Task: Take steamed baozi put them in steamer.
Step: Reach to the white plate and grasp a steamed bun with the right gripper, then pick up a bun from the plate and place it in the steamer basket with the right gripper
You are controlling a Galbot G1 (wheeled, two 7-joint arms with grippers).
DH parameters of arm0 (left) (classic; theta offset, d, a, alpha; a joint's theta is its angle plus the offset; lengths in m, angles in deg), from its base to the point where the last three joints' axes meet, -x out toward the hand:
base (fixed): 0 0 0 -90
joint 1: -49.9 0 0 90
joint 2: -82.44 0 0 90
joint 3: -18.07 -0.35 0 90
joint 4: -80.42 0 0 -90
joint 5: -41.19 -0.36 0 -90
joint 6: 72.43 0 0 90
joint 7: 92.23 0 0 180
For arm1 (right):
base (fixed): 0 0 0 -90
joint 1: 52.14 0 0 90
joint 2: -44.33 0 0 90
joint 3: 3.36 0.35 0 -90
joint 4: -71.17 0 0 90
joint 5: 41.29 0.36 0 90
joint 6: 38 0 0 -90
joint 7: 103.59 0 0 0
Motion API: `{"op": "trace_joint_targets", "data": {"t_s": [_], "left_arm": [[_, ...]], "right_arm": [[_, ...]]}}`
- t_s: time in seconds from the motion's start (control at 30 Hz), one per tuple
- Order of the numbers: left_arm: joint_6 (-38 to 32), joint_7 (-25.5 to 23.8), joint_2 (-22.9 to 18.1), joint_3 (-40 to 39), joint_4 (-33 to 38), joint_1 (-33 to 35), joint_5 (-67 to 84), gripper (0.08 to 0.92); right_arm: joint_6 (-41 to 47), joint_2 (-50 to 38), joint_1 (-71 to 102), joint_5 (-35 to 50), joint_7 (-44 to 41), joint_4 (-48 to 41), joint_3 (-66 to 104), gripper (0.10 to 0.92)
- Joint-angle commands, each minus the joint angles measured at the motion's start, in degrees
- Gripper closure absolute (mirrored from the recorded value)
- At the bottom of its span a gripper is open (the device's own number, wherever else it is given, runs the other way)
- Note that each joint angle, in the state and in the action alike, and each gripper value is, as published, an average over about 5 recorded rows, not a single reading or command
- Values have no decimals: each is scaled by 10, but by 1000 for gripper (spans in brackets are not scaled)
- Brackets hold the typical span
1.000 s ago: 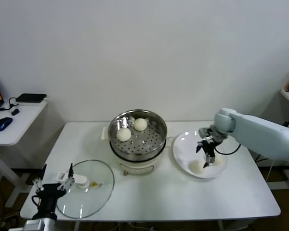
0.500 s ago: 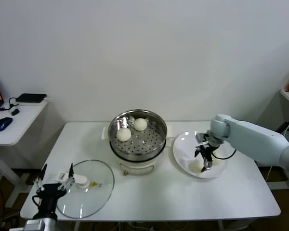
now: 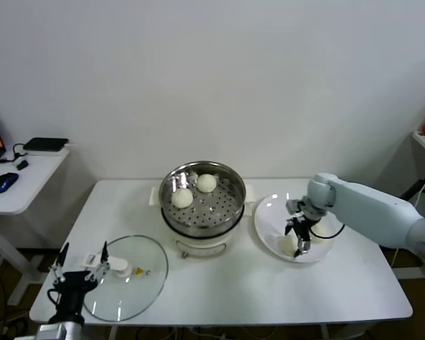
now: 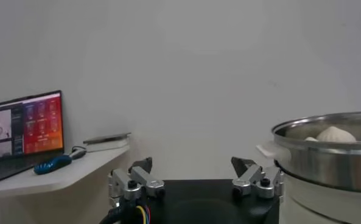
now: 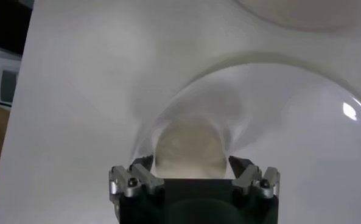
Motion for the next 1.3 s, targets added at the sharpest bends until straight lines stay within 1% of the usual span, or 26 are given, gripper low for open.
{"op": "trace_joint_targets", "data": {"t_s": [0.03,0.13,0.23,0.47,0.6,0.8,1.0,1.17,1.3], "left_arm": [[0,0,0,0,0,0,0,177],[0,0,0,0,-1,0,0,177],[0,0,0,1,-1,-1,0,177],[-1,0,0,1,-3,-1,0,177],[0,-1,1,1,-2,-1,0,177],[0,-2,2,-1,-2,0,-4,177],[0,-2,2,-2,0,1,-10,177],[1,-2,0,-3,3,1,-14,177],[1,-2,-1,-4,5,1,-17,177]], "right_arm": [[0,2,4,-1,-1,-3,3,288],[0,1,3,0,-1,-3,3,355],[0,0,2,1,-1,-1,4,386],[-9,-10,-26,3,-2,16,4,397],[-34,-20,-75,-1,-8,43,-3,397],[-128,-33,-175,-41,-18,105,-25,397],[-251,-31,-271,-137,-17,172,-28,397],[-340,-13,-329,-198,-14,220,-5,397],[-384,14,-367,-216,-11,246,2,397]]}}
